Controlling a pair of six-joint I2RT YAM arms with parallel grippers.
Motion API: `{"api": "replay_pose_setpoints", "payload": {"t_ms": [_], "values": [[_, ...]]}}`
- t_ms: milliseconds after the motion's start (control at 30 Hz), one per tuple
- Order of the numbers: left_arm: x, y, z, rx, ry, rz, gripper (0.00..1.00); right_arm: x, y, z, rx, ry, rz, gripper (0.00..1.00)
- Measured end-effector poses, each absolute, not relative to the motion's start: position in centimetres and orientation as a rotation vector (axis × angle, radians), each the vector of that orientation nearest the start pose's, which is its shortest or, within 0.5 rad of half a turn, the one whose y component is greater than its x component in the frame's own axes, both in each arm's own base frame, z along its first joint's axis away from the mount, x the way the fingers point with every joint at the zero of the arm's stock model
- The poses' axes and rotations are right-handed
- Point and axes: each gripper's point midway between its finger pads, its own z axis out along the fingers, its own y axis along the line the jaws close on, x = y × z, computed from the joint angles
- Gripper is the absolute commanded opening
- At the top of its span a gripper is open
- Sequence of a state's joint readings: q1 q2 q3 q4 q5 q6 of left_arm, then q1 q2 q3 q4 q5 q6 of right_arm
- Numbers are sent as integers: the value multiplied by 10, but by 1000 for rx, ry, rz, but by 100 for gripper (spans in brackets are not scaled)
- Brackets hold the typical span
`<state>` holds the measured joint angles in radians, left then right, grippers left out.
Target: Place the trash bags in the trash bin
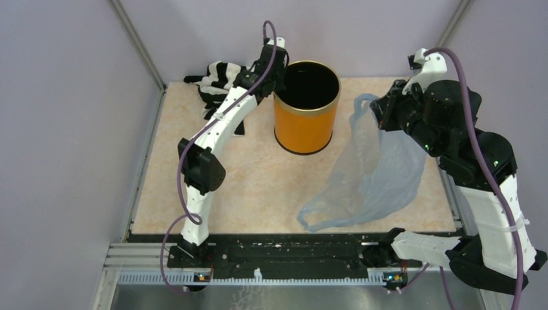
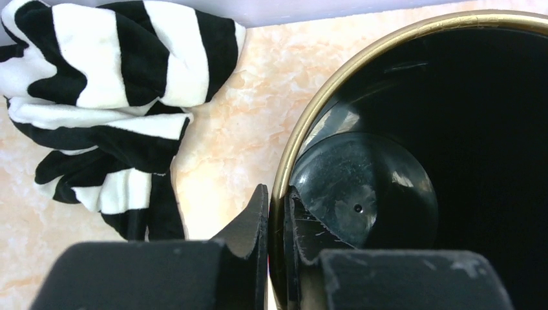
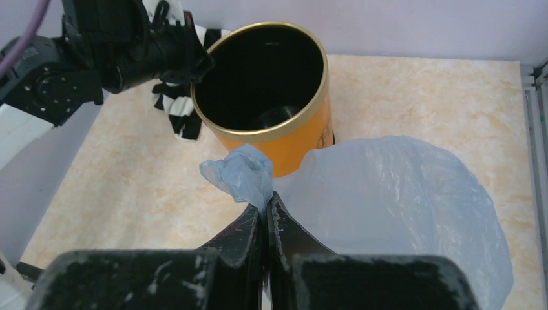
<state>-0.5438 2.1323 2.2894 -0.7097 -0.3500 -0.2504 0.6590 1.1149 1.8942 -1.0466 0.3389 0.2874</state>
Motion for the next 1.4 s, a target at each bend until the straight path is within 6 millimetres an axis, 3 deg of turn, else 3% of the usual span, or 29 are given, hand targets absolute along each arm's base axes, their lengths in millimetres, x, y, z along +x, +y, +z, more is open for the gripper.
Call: {"api": "replay_pose_setpoints", "payload": {"t_ms": [133, 267, 633, 767, 867, 933, 1033, 1200, 1333, 1400], "values": [[508, -251, 273, 127, 2129, -105, 0, 229, 116, 491, -90, 1772, 376, 0], [489, -242, 271, 151, 2176, -102, 0, 221, 107, 532, -64, 1675, 406, 0], [418, -207, 276, 202, 2257, -110, 0, 181, 97, 640, -27, 1306, 633, 0], [399, -199, 273, 212, 2271, -121, 0, 166, 96, 671, -14, 1170, 730, 0], [389, -195, 268, 209, 2279, -129, 17, 157, 100, 688, -15, 1081, 808, 0], [384, -192, 265, 200, 2280, -134, 46, 154, 104, 698, -22, 1040, 843, 0], [377, -192, 269, 185, 2266, -171, 70, 155, 114, 711, -37, 986, 889, 0], [365, -188, 307, 118, 2178, -245, 81, 172, 134, 727, -63, 937, 913, 0], [343, -180, 356, 46, 2065, -348, 83, 189, 147, 729, -73, 927, 894, 0], [322, -171, 386, 4, 1988, -425, 87, 199, 153, 729, -78, 925, 876, 0]]}}
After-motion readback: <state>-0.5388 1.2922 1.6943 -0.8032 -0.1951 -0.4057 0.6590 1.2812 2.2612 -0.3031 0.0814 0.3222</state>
